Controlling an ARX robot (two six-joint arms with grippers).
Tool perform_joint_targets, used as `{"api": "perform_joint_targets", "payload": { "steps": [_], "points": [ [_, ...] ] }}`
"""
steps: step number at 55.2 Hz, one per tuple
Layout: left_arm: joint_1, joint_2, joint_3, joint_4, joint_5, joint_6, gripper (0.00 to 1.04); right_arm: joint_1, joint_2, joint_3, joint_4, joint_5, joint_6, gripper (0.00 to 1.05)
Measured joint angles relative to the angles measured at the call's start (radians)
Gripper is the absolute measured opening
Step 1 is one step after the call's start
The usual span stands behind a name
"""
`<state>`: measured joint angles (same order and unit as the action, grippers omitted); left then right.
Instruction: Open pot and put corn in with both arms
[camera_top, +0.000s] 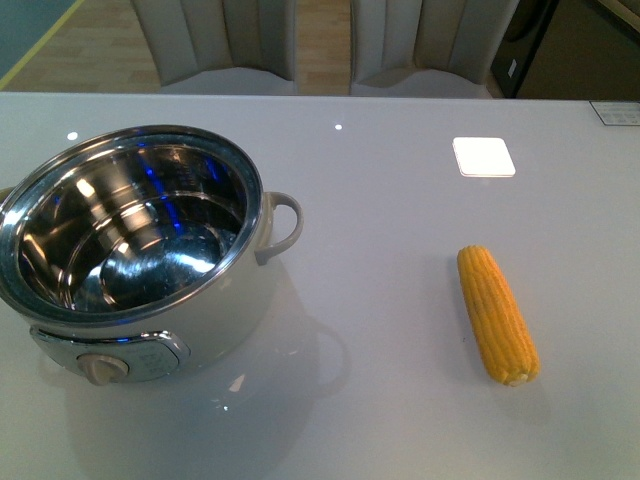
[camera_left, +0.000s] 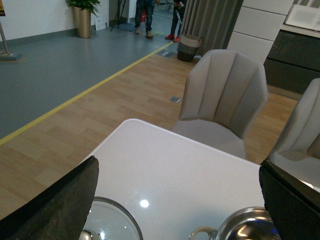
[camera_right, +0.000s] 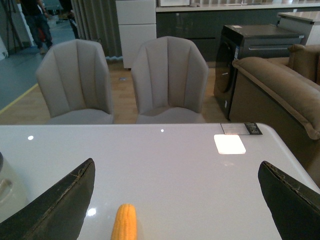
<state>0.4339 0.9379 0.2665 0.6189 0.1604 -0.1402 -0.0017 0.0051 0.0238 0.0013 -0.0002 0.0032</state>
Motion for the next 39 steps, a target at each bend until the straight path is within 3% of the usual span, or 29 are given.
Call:
{"api": "perform_joint_targets", "payload": {
  "steps": [11,13,15,20,31,37,39],
  "points": [
    [-0.027,-0.277,-0.013,-0.264,0.009,0.04,0.96,0.0,0.0,0.0,0.0,0.0,0.0,0.96],
    [-0.025,-0.323,-0.034,-0.258,0.122,0.073,0.87,0.0,0.0,0.0,0.0,0.0,0.0,0.96],
    [-0.052,-0.384,-0.058,-0.294,0.17,0.096,0.78,0.0,0.0,0.0,0.0,0.0,0.0,0.96],
    [-0.151,-0.524,-0.113,-0.375,0.11,0.119,0.57,0.0,0.0,0.0,0.0,0.0,0.0,0.96],
    [-0.253,-0.616,-0.162,-0.405,0.011,0.127,0.19,0.0,0.0,0.0,0.0,0.0,0.0,0.96],
    [-0.287,-0.649,-0.18,-0.419,-0.021,0.127,0.03,0.0,0.0,0.0,0.0,0.0,0.0,0.96],
    [-0.301,-0.661,-0.187,-0.425,-0.037,0.13,0.03,0.0,0.0,0.0,0.0,0.0,0.0,0.96]
  ]
}}
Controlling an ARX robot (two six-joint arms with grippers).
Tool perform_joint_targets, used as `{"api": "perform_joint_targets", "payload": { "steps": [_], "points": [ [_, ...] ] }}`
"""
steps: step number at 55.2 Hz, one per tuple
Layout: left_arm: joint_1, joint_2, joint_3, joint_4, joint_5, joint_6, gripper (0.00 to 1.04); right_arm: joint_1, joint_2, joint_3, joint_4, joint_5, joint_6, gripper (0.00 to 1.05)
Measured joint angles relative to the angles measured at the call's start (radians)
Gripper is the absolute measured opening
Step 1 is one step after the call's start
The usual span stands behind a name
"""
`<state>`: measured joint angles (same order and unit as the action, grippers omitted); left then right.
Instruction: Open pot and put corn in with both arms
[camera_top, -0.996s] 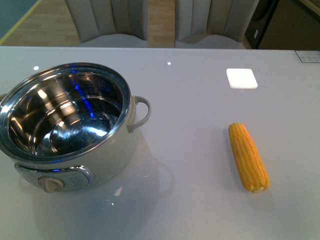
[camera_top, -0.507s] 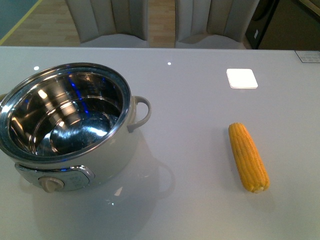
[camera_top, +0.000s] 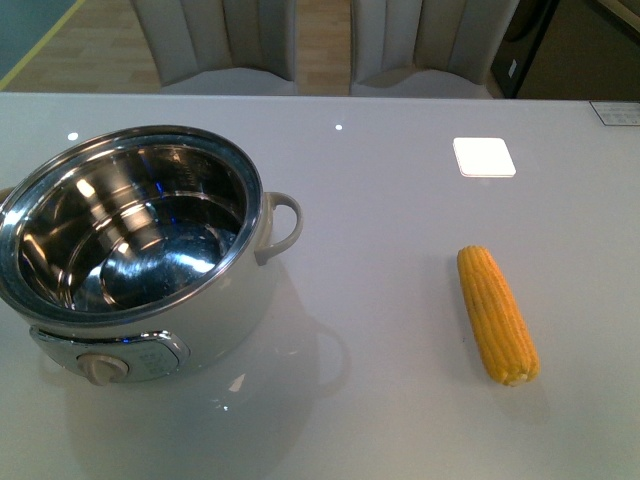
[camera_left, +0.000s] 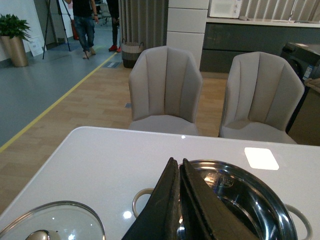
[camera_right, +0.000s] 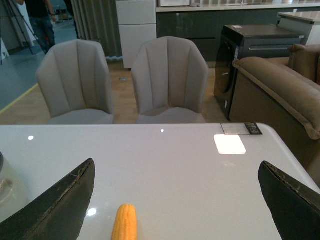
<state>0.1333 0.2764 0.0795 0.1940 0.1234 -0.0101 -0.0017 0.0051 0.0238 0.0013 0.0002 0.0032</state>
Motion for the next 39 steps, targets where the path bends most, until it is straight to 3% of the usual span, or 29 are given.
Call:
{"api": "perform_joint_targets", "payload": {
  "steps": [4,7,15,22,39],
  "points": [
    [-0.095,-0.031,-0.012,-0.018,-0.112,0.0,0.03,0.0,0.0,0.0,0.0,0.0,0.0,0.96],
    [-0.127,-0.05,-0.021,-0.027,-0.112,0.002,0.03,0.0,0.0,0.0,0.0,0.0,0.0,0.96],
    [-0.13,-0.084,-0.034,-0.047,-0.124,0.002,0.03,0.0,0.0,0.0,0.0,0.0,0.0,0.96],
    [-0.131,-0.253,-0.066,-0.193,-0.122,0.002,0.03,0.0,0.0,0.0,0.0,0.0,0.0,0.96],
    [-0.131,-0.27,-0.066,-0.194,-0.124,0.002,0.03,0.0,0.0,0.0,0.0,0.0,0.0,0.96]
  ]
}}
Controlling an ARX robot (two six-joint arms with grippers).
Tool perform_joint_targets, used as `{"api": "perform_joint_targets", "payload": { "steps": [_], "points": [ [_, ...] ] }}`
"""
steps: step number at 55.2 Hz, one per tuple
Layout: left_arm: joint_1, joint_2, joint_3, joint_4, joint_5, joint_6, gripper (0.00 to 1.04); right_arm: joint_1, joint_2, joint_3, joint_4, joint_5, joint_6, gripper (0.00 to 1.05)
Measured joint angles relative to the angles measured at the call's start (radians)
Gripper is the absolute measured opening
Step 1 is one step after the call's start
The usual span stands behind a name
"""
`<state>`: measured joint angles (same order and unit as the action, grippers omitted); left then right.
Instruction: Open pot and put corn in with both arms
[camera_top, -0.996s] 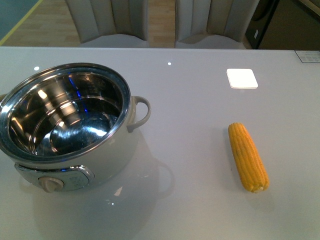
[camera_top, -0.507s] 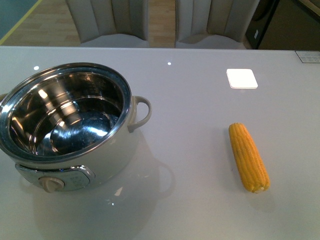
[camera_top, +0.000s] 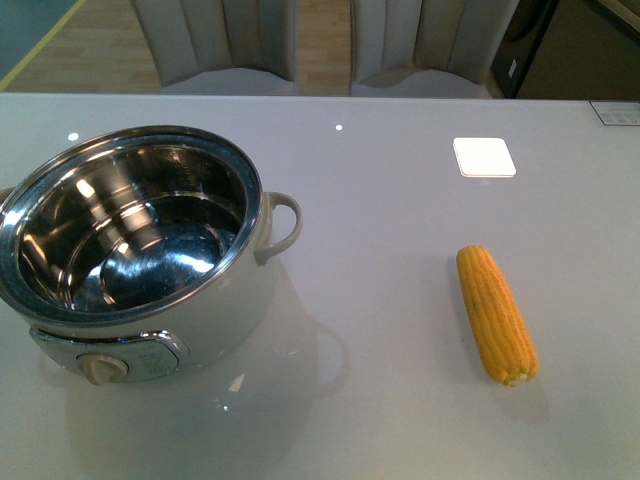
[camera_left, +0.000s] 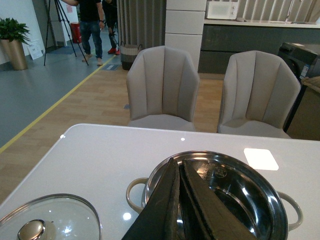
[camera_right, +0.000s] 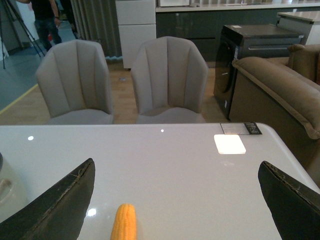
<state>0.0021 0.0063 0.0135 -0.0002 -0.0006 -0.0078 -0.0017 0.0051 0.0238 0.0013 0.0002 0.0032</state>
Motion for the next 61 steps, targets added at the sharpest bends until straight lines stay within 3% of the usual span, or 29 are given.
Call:
{"api": "perform_joint_targets", "payload": {
  "steps": [5,16,25,27,29,32,36,44,61],
  "points": [
    [0.0,0.0,0.0,0.0,0.0,0.0,0.05,0.0,0.0,0.0,0.0,0.0,0.0,0.96],
    [0.0,0.0,0.0,0.0,0.0,0.0,0.39,0.0,0.0,0.0,0.0,0.0,0.0,0.96],
    [0.0,0.0,0.0,0.0,0.0,0.0,0.74,0.0,0.0,0.0,0.0,0.0,0.0,0.96],
    [0.0,0.0,0.0,0.0,0.0,0.0,0.83,0.003,0.031,0.024,-0.055,0.0,0.013,0.96],
    [0.0,0.0,0.0,0.0,0.0,0.0,0.92,0.014,0.135,0.094,-0.248,0.01,0.047,0.96],
    [0.0,0.0,0.0,0.0,0.001,0.002,0.99,0.023,0.243,0.137,-0.365,0.008,0.063,0.96],
    [0.0,0.0,0.0,0.0,0.0,0.003,0.97,0.045,0.344,0.141,-0.37,0.006,0.064,0.96],
    [0.0,0.0,0.0,0.0,0.0,0.003,0.98,0.051,0.523,0.156,-0.233,-0.019,0.063,0.96],
    [0.0,0.0,0.0,0.0,0.0,0.003,0.98,0.113,1.174,0.241,0.249,-0.003,0.023,0.96]
  ]
}}
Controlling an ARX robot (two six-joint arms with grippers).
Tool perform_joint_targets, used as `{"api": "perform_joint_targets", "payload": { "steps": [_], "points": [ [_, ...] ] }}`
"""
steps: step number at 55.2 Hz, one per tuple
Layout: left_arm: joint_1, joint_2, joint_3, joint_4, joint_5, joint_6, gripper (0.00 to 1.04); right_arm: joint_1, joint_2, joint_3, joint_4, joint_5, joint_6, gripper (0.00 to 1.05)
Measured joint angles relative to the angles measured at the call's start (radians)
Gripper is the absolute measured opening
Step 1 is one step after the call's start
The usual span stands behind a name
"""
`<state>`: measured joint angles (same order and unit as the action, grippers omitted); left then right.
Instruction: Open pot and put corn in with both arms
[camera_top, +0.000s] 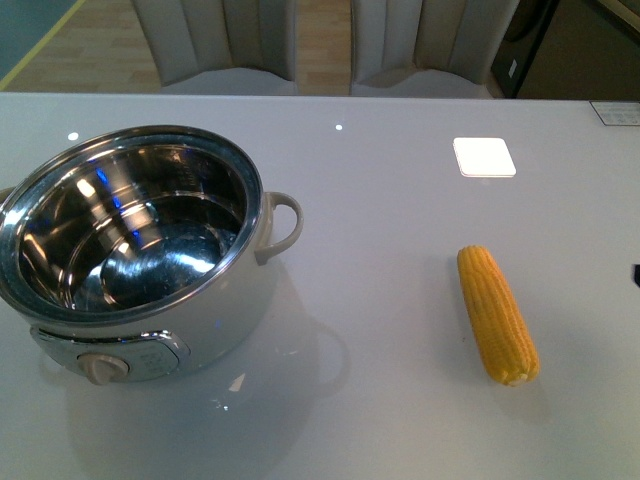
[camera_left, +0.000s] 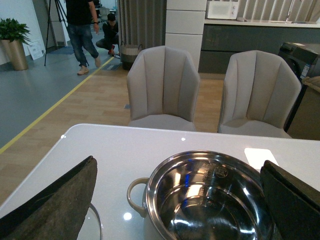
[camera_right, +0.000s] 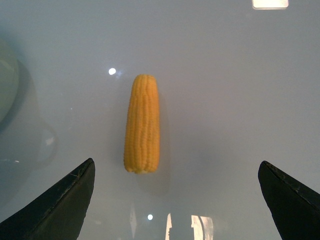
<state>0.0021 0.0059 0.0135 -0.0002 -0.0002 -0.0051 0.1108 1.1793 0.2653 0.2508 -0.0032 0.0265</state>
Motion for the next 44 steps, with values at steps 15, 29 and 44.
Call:
{"api": "perform_joint_targets", "payload": {
  "steps": [15,29,44],
  "points": [
    [0.0,0.0,0.0,0.0,0.0,0.0,0.98,0.081,0.687,0.248,0.303,0.068,-0.092,0.96],
    [0.0,0.0,0.0,0.0,0.0,0.0,0.98,0.132,0.947,0.478,0.251,0.096,-0.115,0.96],
    [0.0,0.0,0.0,0.0,0.0,0.0,0.98,0.142,1.064,0.56,0.191,0.124,-0.114,0.96]
  ]
}}
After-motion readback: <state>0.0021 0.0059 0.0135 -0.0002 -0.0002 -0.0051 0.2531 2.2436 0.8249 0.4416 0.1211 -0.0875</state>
